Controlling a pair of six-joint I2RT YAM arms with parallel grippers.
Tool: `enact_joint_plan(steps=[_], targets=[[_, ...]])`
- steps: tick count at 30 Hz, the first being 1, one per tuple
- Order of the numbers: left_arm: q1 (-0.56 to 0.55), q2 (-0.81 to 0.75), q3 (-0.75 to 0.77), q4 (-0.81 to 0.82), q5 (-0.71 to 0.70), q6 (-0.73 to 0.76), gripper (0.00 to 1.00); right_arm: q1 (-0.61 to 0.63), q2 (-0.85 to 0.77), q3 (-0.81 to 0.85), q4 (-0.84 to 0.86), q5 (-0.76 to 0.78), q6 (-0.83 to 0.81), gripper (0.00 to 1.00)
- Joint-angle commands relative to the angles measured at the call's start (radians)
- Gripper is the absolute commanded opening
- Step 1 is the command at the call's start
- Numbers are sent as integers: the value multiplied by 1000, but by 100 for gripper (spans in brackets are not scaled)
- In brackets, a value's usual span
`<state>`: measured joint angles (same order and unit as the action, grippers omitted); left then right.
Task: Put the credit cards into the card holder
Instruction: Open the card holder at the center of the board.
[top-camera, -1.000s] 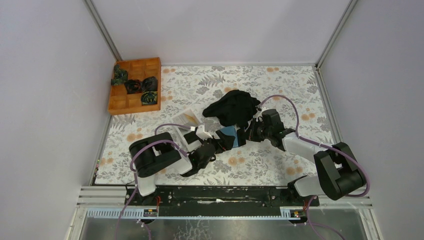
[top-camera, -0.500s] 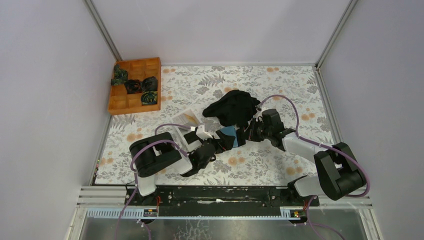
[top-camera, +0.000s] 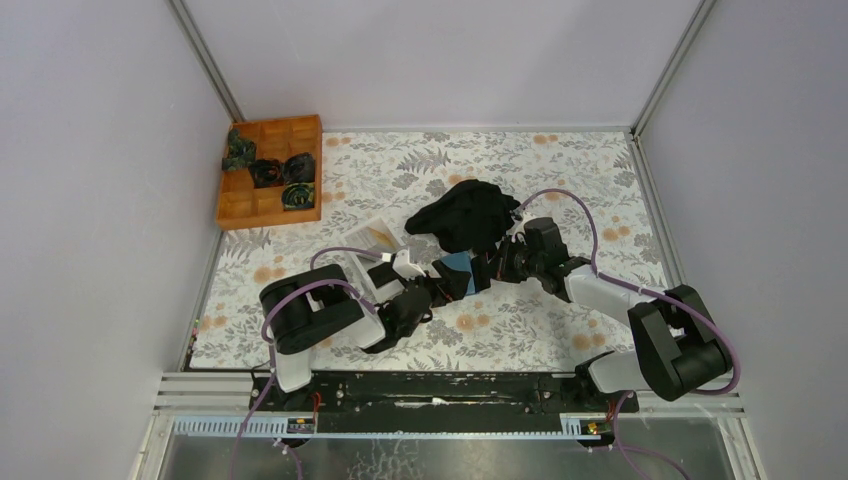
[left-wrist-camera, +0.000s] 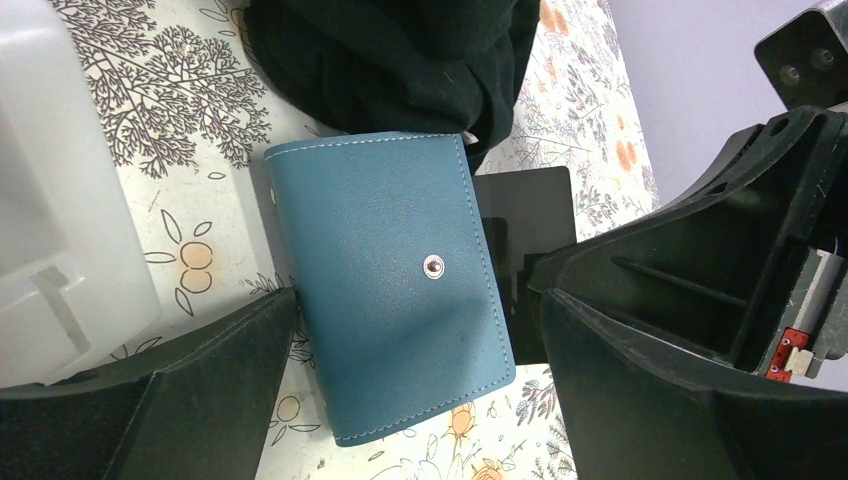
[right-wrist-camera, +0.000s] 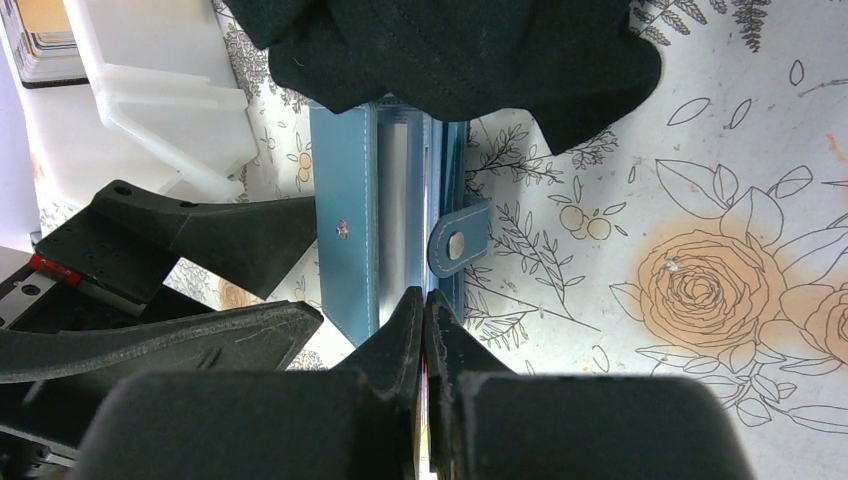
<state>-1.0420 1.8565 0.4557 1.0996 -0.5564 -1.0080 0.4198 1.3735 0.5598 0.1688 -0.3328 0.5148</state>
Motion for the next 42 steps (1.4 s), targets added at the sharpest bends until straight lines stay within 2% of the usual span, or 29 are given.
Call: enact_joint_plan(steps=[1, 21, 32, 42], targets=[[-3, 12, 11, 15, -3, 17, 99, 6, -3, 24, 33, -15, -20, 0], [-3, 27, 19, 29, 20, 16, 99, 25, 93, -62, 169, -31, -3, 0], [-8, 25, -9, 63, 31, 21, 99, 30, 15, -126, 376, -131, 130, 0], [-16, 48, -15, 137, 83, 49, 99, 30, -70, -111, 330, -136, 137, 0]])
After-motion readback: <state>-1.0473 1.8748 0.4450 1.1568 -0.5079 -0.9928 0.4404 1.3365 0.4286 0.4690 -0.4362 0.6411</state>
